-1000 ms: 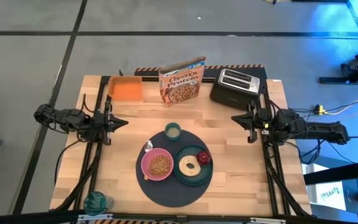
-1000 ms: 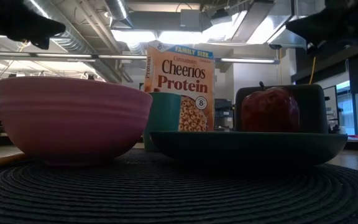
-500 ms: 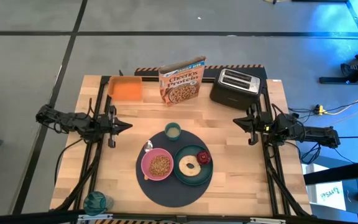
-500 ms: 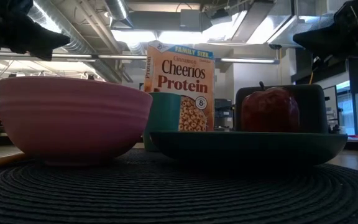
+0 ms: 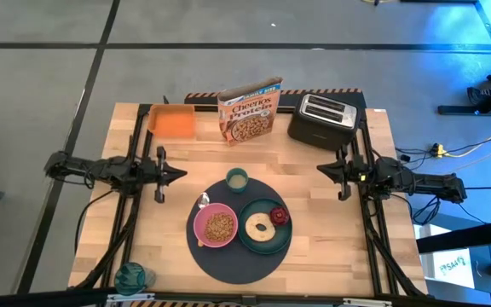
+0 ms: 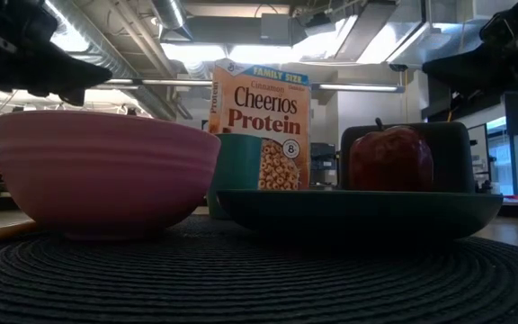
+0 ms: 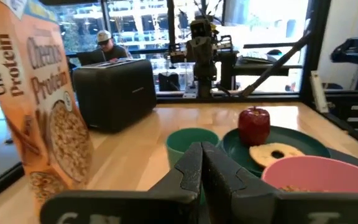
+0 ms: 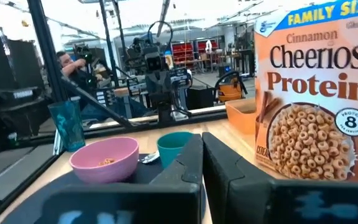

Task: Arrange a breakfast setting
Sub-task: Return to Home Position

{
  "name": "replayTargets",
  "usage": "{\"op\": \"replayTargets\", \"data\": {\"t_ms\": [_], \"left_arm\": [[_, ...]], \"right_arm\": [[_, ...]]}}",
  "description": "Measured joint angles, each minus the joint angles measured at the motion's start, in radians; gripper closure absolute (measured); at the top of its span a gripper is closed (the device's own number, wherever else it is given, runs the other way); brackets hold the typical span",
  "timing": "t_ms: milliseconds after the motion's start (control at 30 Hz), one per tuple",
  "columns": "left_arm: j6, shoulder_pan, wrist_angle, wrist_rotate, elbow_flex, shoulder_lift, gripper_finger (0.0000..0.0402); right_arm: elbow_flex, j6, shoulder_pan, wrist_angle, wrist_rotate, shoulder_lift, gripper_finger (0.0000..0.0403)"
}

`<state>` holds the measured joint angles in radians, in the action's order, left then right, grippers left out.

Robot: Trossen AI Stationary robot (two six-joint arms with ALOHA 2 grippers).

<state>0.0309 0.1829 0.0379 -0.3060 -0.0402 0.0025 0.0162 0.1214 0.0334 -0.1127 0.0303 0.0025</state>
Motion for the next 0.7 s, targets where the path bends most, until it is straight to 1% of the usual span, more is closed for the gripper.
{"op": "replayTargets", "data": {"t_ms": [133, 200, 267, 333, 400, 467, 700], "left_arm": [[0.022, -0.049, 0.0, 0.013, 0.0, 0.0, 0.04], [0.024, -0.074, 0.001, 0.045, 0.001, 0.0, 0.04], [0.019, -0.101, -0.017, 0.111, 0.011, 0.0, 0.04], [-0.018, -0.13, -0.066, 0.196, 0.033, 0.0, 0.04], [-0.033, -0.157, -0.059, 0.245, 0.033, 0.007, 0.0401], [-0.045, -0.177, -0.053, 0.27, 0.033, 0.014, 0.0401], [-0.045, -0.208, -0.052, 0.279, 0.032, 0.015, 0.0401]], "right_arm": [[0.0, -0.021, 0.0, 0.042, -0.023, 0.0, 0.0403], [0.0, -0.021, 0.0, 0.051, -0.023, 0.0, 0.0403], [0.0, -0.025, 0.0, 0.057, -0.029, 0.0, 0.0403], [0.0, -0.037, 0.0, 0.062, -0.048, 0.0, 0.0403], [0.0, -0.047, 0.0, 0.059, -0.063, 0.0, 0.0403], [-0.002, -0.052, 0.0, 0.056, -0.068, 0.0, 0.0403], [-0.008, -0.06, 0.0, 0.078, -0.076, 0.0, 0.0403]]}}
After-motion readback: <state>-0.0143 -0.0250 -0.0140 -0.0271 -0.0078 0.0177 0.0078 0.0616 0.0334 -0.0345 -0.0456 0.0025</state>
